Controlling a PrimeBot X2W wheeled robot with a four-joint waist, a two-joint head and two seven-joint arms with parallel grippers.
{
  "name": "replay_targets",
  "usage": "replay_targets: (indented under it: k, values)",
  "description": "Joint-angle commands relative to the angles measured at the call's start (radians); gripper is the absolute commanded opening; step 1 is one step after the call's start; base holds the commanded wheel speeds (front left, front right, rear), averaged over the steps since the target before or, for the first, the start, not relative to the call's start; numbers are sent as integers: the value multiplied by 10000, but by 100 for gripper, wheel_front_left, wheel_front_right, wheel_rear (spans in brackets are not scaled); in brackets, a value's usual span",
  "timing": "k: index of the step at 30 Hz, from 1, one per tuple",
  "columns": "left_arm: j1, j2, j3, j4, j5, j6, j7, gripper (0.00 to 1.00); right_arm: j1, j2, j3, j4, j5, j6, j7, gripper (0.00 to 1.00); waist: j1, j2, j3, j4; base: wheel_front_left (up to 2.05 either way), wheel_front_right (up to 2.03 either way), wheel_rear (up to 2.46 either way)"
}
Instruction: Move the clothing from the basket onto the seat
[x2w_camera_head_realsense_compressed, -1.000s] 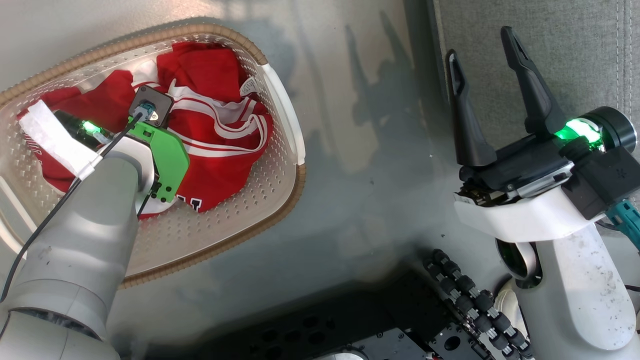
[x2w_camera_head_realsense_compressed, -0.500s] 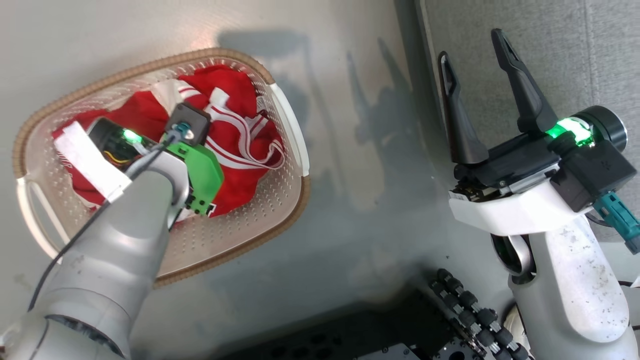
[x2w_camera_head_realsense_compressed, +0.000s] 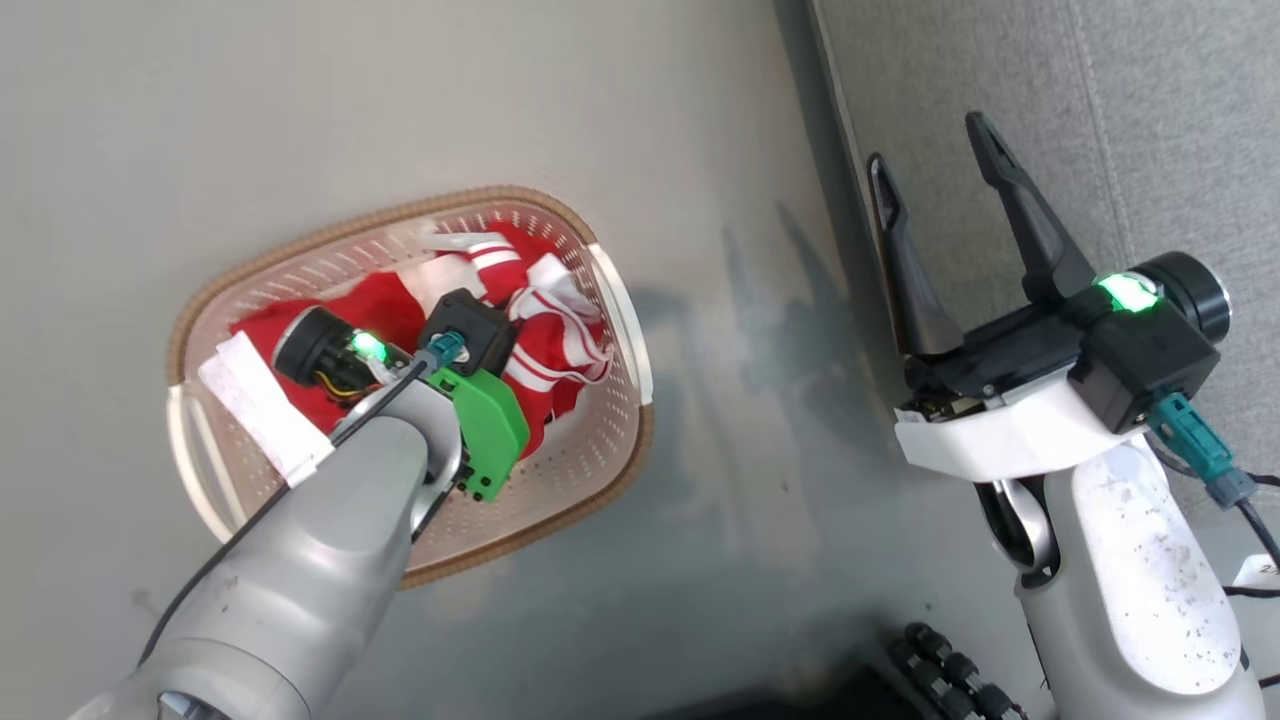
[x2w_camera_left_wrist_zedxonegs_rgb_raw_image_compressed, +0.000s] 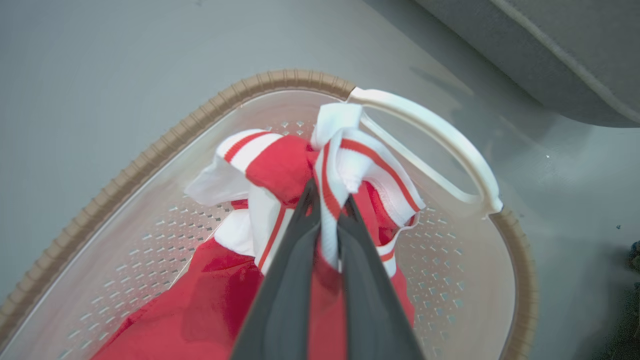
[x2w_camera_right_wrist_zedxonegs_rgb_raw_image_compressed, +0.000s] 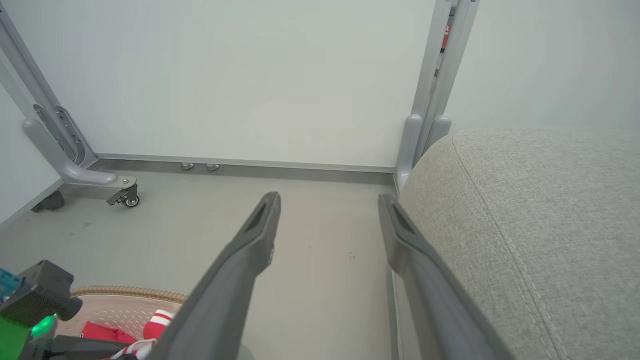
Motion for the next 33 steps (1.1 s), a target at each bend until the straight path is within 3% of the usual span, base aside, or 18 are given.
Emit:
replay_targets:
  k: [1,21,33]
  values:
    - [272,57,77,-271,-125,4,-68,0,211,-32,-24,92,-77,-10,-29,100,0,77,-1007,539,0,0,0]
    - [2571,381,2194,-4177,763,217,-52,0,1725,-34,-275,975,-108,-10,-29,100,0,77,-4182,1616,0,0,0]
    - [2858,291,3180,-6289,1307,320,-51,0,2598,-33,-330,1141,137,-10,-29,100,0,77,-5451,2010,0,0,0]
